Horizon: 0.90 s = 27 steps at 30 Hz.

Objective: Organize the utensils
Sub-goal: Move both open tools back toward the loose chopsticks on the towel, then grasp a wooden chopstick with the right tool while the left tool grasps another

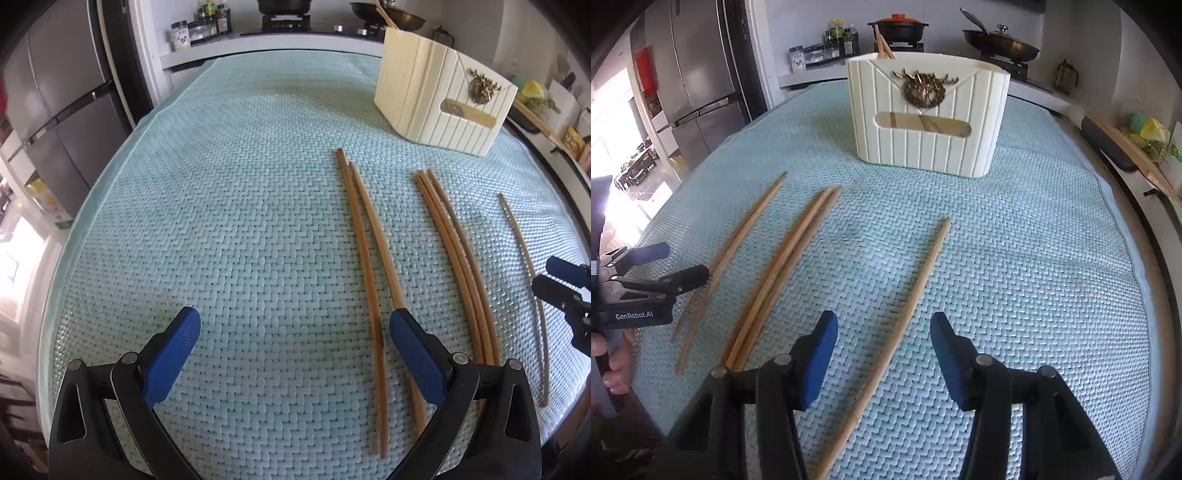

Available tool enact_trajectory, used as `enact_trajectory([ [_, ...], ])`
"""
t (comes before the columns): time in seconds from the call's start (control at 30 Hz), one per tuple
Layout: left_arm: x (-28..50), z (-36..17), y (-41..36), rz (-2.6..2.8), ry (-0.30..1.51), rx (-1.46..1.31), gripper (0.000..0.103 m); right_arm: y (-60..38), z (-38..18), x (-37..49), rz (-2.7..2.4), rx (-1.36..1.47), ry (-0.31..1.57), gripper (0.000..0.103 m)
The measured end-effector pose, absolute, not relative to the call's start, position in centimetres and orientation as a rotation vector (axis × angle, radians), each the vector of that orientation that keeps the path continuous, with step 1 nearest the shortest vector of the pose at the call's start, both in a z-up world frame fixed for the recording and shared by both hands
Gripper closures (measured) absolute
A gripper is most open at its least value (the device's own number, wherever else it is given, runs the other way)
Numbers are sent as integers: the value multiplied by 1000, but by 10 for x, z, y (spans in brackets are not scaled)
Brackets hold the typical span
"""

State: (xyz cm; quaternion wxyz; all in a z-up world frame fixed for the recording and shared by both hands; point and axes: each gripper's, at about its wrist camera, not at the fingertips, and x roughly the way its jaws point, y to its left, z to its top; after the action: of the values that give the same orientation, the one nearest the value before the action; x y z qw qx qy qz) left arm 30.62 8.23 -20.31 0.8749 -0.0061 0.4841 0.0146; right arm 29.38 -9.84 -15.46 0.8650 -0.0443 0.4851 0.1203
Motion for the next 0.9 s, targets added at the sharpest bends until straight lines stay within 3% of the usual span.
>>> enact_trajectory([
  [0.1,314,-206,83,31,1016,-7,0,-102,-167,306,243,-66,1058,62],
  [0.3,343,-207,83,8,1045,5,0,-99,-169,331,211,-107,1059,66],
  [0.43,366,-207,88,5,1078,-11,0,-104,-168,354,212,-70,1085,79],
  [0.73,406,-205,82,-32,1169,21,0,-95,-167,381,237,-112,1141,81],
  [0.8,411,-203,78,-46,1168,28,6,-94,-166,385,235,-124,1146,86],
  [0.83,412,-201,75,-57,1155,35,17,-93,-166,386,236,-124,1146,92],
  [0.9,412,-195,68,-76,1136,43,44,-92,-167,387,237,-114,1141,95],
])
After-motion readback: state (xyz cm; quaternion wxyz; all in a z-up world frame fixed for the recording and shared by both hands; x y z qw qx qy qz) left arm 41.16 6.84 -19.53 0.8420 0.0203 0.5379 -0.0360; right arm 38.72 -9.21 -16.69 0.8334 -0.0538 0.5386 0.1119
